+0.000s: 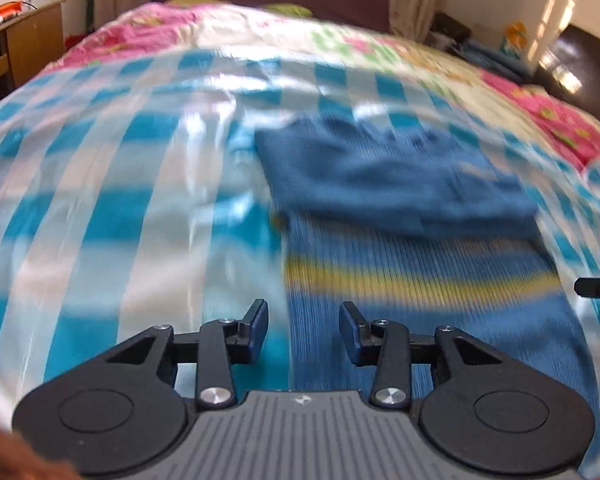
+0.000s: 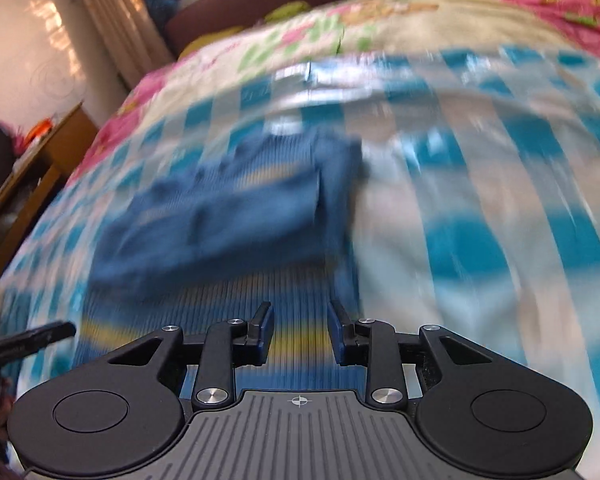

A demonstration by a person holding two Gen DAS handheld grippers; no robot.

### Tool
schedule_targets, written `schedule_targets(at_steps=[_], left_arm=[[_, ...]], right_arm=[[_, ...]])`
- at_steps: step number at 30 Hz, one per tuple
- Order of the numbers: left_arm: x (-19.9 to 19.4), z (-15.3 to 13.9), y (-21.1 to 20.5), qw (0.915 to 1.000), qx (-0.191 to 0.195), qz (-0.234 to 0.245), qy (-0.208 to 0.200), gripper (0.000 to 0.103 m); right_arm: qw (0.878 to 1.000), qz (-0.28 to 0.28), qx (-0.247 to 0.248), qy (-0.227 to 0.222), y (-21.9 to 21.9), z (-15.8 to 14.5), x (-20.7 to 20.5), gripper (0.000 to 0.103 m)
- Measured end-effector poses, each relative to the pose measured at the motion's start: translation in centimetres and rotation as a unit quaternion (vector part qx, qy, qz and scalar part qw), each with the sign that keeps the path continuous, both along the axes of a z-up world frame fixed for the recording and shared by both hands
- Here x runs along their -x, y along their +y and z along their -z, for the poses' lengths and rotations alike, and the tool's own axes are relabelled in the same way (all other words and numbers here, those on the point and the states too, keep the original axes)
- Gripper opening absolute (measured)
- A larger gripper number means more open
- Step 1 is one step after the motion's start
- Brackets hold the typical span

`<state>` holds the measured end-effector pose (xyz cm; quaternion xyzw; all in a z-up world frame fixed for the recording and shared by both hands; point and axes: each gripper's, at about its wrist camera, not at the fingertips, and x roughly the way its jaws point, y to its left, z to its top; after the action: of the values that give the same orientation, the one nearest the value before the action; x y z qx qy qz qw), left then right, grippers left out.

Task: Fold small clothes

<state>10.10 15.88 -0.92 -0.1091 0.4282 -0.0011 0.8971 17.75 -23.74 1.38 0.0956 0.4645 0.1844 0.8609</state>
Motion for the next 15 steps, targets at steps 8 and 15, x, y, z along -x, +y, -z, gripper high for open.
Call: schedule_targets(at_steps=[8, 15], left_arm=[[7.7, 0.8, -2.1, 0.9979, 0.025, 0.034, 0.050, 0.044], [9.3, 1.4, -2.4, 0.9965, 0.024, 0.031, 0.074, 0.044]], right_arm=[[0.997, -0.021, 0.013, 0.071, -2.7, 0.6, 8.4, 0.036], [0.995, -0.016, 0.029, 0.089, -3.2, 2.1, 11.4, 0.036]])
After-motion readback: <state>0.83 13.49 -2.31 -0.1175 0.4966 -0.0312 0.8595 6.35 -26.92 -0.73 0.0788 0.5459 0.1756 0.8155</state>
